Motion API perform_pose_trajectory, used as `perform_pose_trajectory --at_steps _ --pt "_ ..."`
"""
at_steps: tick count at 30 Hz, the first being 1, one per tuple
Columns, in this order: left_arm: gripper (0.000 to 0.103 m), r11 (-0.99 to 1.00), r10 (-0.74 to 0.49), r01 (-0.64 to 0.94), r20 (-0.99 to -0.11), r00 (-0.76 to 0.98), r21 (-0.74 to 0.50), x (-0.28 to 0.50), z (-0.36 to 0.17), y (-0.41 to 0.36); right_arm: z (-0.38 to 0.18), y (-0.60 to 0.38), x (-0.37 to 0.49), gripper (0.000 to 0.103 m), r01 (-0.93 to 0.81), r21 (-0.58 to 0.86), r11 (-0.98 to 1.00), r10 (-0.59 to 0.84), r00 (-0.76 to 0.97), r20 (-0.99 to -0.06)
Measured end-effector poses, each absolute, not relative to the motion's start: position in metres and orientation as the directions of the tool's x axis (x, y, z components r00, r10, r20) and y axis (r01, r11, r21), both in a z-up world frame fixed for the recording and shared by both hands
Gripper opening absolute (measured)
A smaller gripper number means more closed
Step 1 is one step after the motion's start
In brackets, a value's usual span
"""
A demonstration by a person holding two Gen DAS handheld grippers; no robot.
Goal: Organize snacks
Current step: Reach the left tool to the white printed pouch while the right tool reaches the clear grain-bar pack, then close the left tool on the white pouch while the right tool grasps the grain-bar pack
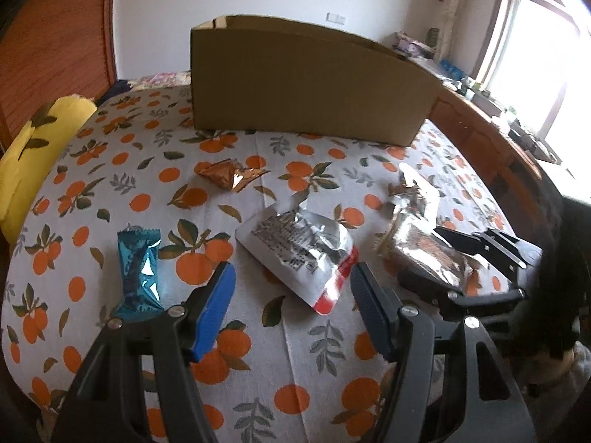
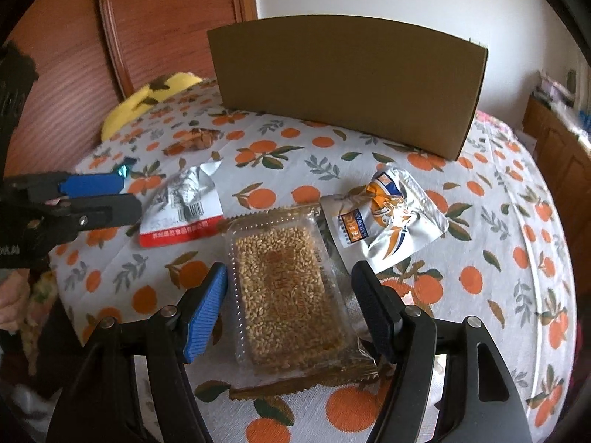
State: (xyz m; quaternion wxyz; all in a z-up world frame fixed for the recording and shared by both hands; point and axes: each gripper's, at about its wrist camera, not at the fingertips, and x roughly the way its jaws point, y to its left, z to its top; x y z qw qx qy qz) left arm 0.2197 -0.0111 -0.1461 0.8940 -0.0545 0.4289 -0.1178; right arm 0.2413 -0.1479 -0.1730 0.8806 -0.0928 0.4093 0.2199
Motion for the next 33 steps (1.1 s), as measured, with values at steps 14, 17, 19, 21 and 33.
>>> perform_pose_trajectory --at_steps 14,17,19,21,33 --pt "0.065 0.953 -0.284 0.084 -0.764 0.580 -0.290 0.255 -0.162 -0.016 -0.174 -0.147 0.242 0.072 -0.456 -0.009 0.890 0.290 0.582 -0.760" --pt "0.066 0.954 -0.283 0.087 -0.767 0.576 -0.286 0.262 -0.163 -0.022 -0.174 -0.146 0.241 0.071 -0.454 -0.010 0.891 0.289 0.584 -0.758" --pt "0.066 0.955 -0.278 0.084 -0.766 0.579 -0.283 0.267 -0.163 -0.026 -0.174 -0.147 0.241 0.070 -0.452 -0.010 0.892 0.289 0.586 -0.757" --pt "0.066 0.956 -0.279 0.089 -0.768 0.577 -0.280 0.274 -0.162 -0.031 -0.174 -0.147 0.241 0.070 -0.450 -0.009 0.893 0.289 0.588 -0.756" --pt "0.067 0.976 -0.216 0.151 -0.799 0.561 -0.158 0.291 -0.165 -0.062 -0.175 -0.146 0.241 0.069 -0.448 -0.017 0.894 0.282 0.591 -0.756"
